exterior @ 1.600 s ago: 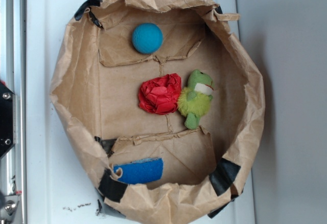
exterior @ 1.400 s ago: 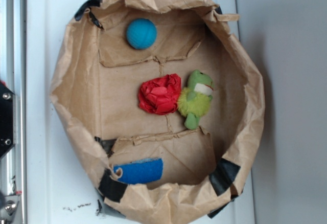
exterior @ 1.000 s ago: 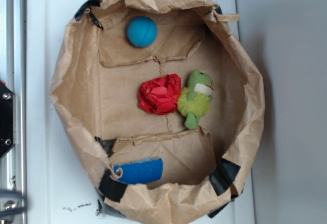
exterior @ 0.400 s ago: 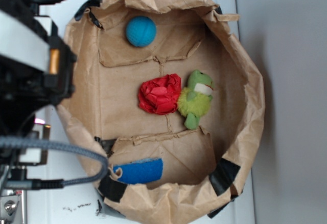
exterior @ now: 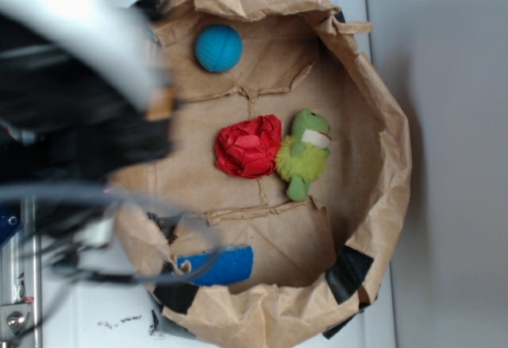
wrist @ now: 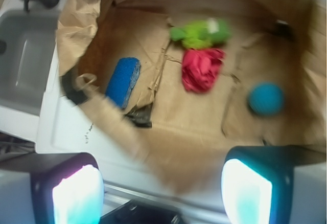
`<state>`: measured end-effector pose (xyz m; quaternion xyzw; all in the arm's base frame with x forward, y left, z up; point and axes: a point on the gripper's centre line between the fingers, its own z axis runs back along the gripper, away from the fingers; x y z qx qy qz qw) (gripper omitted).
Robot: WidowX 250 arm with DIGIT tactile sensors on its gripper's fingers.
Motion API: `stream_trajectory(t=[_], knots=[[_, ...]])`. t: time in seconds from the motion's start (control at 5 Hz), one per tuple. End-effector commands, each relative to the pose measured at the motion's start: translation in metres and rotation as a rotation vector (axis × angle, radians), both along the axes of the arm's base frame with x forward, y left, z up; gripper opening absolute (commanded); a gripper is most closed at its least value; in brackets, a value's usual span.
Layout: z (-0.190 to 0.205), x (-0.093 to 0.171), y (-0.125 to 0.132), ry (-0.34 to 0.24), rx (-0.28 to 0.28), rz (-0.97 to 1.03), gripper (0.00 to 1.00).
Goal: Grab the blue ball.
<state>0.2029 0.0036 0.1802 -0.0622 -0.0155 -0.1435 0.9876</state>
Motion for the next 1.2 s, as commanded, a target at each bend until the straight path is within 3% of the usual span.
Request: stream_trajectory(t=[0.0,0.2,0.4,0.6,1.0], knots=[[-0.007,0.050,0.012,-0.148,-0.046,-0.200,1.00],[-0.029,0.065,0.024,-0.176,-0.006,-0.255,1.00],[-0.057,0.074,0.034,-0.212,0.090,-0.278,1.00],[-0.072,0.077,0.045,-0.237,0.124,-0.322,1.00],[-0.064,0.073,0.053,-0.231,0.116,-0.364,1.00]])
